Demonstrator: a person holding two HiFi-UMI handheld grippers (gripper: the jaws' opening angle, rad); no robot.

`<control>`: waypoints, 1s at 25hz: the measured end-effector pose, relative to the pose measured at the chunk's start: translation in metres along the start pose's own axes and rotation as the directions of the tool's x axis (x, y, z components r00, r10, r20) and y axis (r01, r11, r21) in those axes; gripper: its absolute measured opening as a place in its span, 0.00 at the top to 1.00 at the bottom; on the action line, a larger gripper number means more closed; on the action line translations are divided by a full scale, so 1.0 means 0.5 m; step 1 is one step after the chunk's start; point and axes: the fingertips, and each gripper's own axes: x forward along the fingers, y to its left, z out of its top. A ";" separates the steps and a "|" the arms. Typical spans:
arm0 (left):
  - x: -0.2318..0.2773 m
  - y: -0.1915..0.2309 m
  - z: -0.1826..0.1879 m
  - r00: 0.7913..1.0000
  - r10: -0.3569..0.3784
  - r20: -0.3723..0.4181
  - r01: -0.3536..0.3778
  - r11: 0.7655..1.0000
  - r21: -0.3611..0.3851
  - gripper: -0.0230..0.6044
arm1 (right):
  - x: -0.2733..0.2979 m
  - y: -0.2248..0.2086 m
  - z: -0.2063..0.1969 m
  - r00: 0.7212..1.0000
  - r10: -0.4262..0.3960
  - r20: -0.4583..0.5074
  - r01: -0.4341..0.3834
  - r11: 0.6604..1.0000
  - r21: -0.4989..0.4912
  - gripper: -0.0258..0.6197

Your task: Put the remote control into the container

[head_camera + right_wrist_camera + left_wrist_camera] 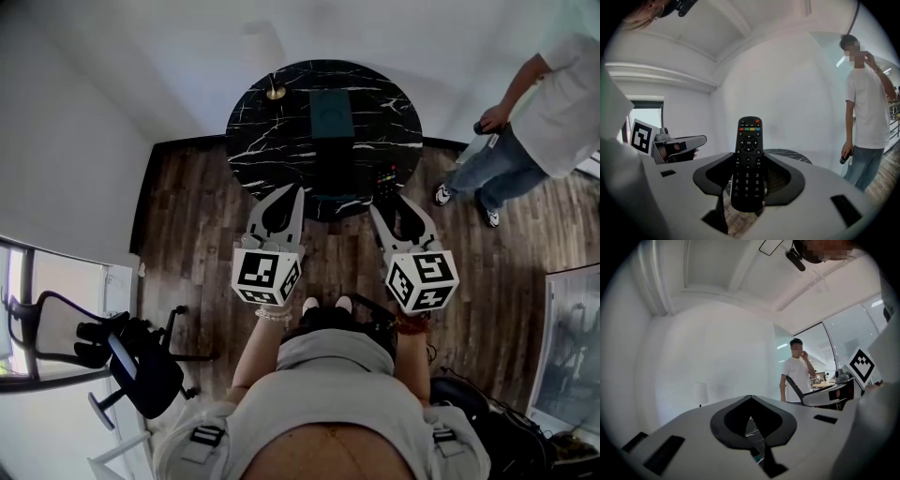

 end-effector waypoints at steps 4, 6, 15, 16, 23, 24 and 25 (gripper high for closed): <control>0.009 0.001 0.000 1.000 0.018 -0.005 -0.018 1.000 -0.002 0.95 | 0.012 -0.010 0.001 1.000 0.016 -0.011 -0.016 1.000 0.000 0.65; 0.012 0.001 0.000 1.000 0.028 -0.005 -0.028 1.000 -0.001 0.95 | 0.017 -0.015 0.001 1.000 0.025 -0.016 -0.025 1.000 -0.002 0.65; 0.027 0.011 -0.014 0.996 0.082 -0.017 -0.082 0.997 -0.001 0.95 | 0.046 -0.046 0.000 0.998 0.056 -0.030 -0.056 0.998 -0.007 0.65; 0.031 0.015 -0.015 0.996 0.086 -0.019 -0.086 0.996 -0.002 0.95 | 0.050 -0.050 -0.001 0.998 0.057 -0.033 -0.057 0.998 -0.007 0.65; 0.070 0.054 -0.020 0.997 0.078 -0.020 -0.078 0.997 -0.006 0.95 | 0.093 -0.064 -0.006 0.998 0.037 -0.046 -0.037 0.999 0.004 0.65; 0.080 0.062 -0.021 0.997 0.071 -0.019 -0.071 0.997 -0.007 0.95 | 0.103 -0.066 -0.006 0.998 0.031 -0.047 -0.031 1.000 0.005 0.65; 0.091 0.070 -0.023 0.998 0.064 -0.019 -0.064 0.998 -0.008 0.95 | 0.113 -0.068 -0.006 0.998 0.024 -0.050 -0.024 1.000 0.007 0.65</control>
